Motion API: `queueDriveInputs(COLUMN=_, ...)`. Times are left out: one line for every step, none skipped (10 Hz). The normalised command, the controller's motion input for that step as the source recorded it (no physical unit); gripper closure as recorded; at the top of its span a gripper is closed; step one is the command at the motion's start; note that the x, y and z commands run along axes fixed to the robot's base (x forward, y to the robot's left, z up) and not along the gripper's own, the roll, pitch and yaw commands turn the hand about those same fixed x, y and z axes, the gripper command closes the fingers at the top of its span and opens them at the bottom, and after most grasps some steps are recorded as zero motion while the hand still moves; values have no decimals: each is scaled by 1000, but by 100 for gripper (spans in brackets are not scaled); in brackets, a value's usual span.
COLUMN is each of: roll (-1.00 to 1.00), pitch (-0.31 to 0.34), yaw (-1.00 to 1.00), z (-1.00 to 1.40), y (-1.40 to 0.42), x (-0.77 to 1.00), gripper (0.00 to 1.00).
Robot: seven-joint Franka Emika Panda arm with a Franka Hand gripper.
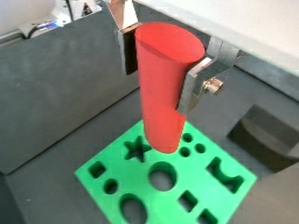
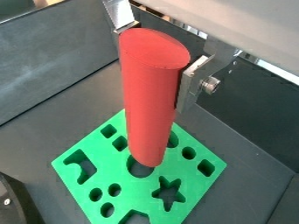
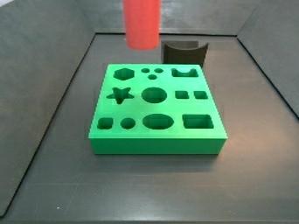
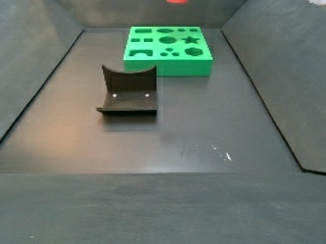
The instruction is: Insert the oval object.
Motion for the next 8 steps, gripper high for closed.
queueDriveInputs(roll=13, pitch=-80, yaw=9, z=-1000, y=-1000, x=191, gripper=100)
queueDriveInputs(roll=53, pitch=-69, yaw=0, z=-837, y=-1000, x=394, gripper=100)
queueDriveInputs(roll=91, pitch=0, yaw=0, z=-723, y=-866, x=586, gripper=100)
queueDriveInputs(roll=67, pitch=0, yaw=0, z=-731, y=-777, x=654, gripper=100)
queueDriveInputs(roll=0, pitch=-9, yaw=6, z=-563, y=-700, x=626, gripper=100)
queueDriveInputs(roll=0, pitch=-14, yaw=0, z=-489, y=-669, x=617, gripper=100)
queueDriveInputs(roll=74, pitch=4, yaw=-86, z=-254, y=-477, x=540, gripper=100)
queueDriveInputs(roll=137, pitch=106, yaw=-100, z=-83, y=-151, x=323, gripper=100)
